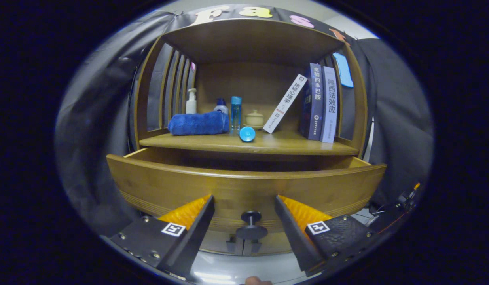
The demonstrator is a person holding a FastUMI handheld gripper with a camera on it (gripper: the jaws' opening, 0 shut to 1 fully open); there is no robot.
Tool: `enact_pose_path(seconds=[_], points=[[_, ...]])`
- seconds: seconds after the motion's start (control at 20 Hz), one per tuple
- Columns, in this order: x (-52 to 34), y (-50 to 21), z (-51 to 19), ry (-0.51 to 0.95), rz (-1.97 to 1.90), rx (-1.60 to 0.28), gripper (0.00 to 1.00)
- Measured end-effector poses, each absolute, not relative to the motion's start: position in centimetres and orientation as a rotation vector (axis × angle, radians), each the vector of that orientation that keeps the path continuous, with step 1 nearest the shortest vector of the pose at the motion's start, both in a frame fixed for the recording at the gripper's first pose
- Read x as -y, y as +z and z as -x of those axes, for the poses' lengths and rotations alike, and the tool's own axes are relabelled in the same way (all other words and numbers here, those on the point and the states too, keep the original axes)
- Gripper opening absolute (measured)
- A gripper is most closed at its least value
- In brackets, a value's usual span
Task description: Pull open the drawer, take out the items inside it, and place them on the countertop above the cabinet.
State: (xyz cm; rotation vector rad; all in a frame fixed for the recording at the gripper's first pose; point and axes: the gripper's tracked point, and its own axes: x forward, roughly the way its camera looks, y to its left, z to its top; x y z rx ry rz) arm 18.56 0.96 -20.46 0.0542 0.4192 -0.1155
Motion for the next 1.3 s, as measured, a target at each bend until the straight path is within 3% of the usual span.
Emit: enact_pose_path(seconds=[0.85, 1.3], points=[[-0.5, -22.1, -26.0, -0.137, -0.024, -0.429, 0.96], [1.0, -19.1, -24.1, -0.129, -0.022, -0.375, 0.99]])
